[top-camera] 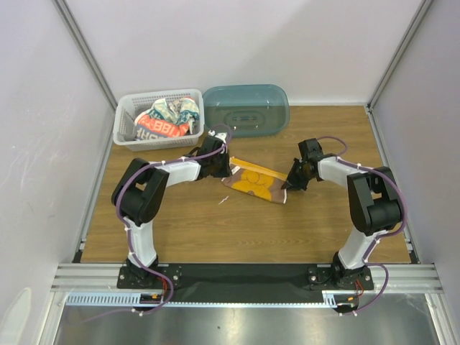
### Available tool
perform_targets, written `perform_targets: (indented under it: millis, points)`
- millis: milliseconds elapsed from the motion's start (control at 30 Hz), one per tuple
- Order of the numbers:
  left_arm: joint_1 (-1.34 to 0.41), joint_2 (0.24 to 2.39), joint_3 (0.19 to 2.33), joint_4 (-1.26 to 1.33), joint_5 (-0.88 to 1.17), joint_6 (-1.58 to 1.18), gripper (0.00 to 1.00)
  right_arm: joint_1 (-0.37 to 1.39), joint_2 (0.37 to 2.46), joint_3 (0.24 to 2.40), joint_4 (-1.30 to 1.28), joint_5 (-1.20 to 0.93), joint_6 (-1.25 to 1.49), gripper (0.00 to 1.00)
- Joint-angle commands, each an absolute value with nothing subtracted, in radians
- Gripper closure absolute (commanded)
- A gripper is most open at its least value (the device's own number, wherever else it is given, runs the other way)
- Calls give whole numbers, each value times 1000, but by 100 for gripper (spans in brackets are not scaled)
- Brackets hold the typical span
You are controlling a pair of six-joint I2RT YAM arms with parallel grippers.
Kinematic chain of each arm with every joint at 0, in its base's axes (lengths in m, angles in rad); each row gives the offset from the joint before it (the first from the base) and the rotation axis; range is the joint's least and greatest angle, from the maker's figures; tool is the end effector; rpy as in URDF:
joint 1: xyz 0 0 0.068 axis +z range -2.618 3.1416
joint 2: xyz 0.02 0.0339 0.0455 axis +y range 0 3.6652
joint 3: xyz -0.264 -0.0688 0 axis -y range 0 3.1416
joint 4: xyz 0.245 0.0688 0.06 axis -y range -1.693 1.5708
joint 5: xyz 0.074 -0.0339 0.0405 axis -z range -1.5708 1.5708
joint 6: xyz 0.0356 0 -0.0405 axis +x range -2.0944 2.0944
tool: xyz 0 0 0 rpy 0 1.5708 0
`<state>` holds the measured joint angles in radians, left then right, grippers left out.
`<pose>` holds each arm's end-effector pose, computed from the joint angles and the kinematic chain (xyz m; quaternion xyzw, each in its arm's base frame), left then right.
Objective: Fold and stack the towels
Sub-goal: Neatly place the folded towel into the bin
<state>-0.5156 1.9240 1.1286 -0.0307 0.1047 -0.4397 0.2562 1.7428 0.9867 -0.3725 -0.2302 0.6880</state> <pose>0.3460 -0.2004 0.1478 0.0543 0.9288 -0.2103 0.3002 0.3182 0.0918 0.1510 0.1830 0.9521 0.1989 0.1431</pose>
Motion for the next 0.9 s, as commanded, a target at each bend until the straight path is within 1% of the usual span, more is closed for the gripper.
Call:
perform_targets:
  millis: [0, 200, 300, 433, 467, 667, 700, 800, 867]
  points:
    - [-522, 1941, 1160, -28, 52, -422, 100, 258, 1758, 1058, -391, -166, 621, 99]
    - [-520, 1859, 1189, 21, 3, -416, 99, 256, 1736, 1235, -377, -109, 470, 100]
    - [-520, 1810, 1229, 31, -73, -408, 100, 252, 1741, 1347, -341, -113, 414, 100]
    - [-506, 1775, 1295, 64, -116, -390, 100, 236, 1785, 1506, -288, -207, 344, 100]
    - [-500, 1776, 1331, 72, -120, -385, 100, 233, 1822, 1582, -284, -224, 325, 100]
    - [-457, 1827, 1468, 146, -184, -356, 100, 215, 1977, 1814, -247, -288, 230, 100]
    - [-443, 1863, 1491, 149, -192, -357, 100, 212, 2044, 1901, -256, -293, 230, 100]
    - [-417, 1952, 1581, 182, -207, -377, 100, 195, 2178, 2040, -285, -337, 229, 100]
    - [-407, 2005, 1652, 190, -216, -393, 100, 193, 2244, 2170, -305, -342, 222, 100]
